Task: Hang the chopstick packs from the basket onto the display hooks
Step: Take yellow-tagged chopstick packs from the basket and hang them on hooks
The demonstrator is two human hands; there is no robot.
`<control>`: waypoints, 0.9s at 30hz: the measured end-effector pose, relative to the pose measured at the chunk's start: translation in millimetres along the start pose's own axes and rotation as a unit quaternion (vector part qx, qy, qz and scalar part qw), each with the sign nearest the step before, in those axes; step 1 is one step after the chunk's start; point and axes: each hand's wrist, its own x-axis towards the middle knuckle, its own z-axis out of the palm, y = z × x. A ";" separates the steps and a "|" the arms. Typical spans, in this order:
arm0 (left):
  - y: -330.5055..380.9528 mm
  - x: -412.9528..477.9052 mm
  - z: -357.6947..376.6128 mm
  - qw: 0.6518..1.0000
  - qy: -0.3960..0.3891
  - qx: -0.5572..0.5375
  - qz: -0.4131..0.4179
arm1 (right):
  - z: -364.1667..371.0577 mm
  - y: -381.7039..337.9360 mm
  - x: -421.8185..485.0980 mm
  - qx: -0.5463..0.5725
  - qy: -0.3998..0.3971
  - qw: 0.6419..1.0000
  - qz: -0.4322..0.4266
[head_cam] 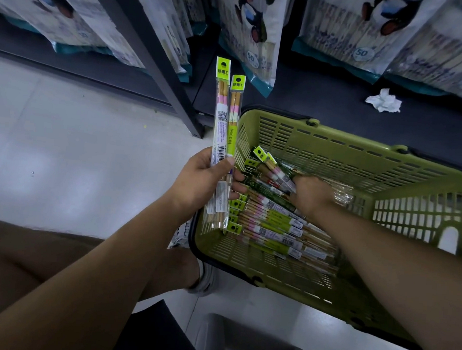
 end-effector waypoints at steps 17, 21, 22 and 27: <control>-14.9 -27.9 28.3 0.989 -0.084 0.118 -0.001 | -114.7 -59.4 -75.6 0.517 -0.021 0.850 -0.098; -8.9 -35.2 31.5 0.988 -0.111 0.108 0.024 | -122.2 -66.9 -87.1 0.573 -0.022 0.813 -0.097; -7.4 -36.8 30.7 0.984 -0.117 0.128 0.034 | -122.3 -67.2 -88.3 0.576 -0.024 0.811 -0.099; -2.6 -46.8 26.1 0.972 -0.140 0.183 0.048 | -119.3 -70.6 -91.5 0.486 -0.018 0.862 -0.142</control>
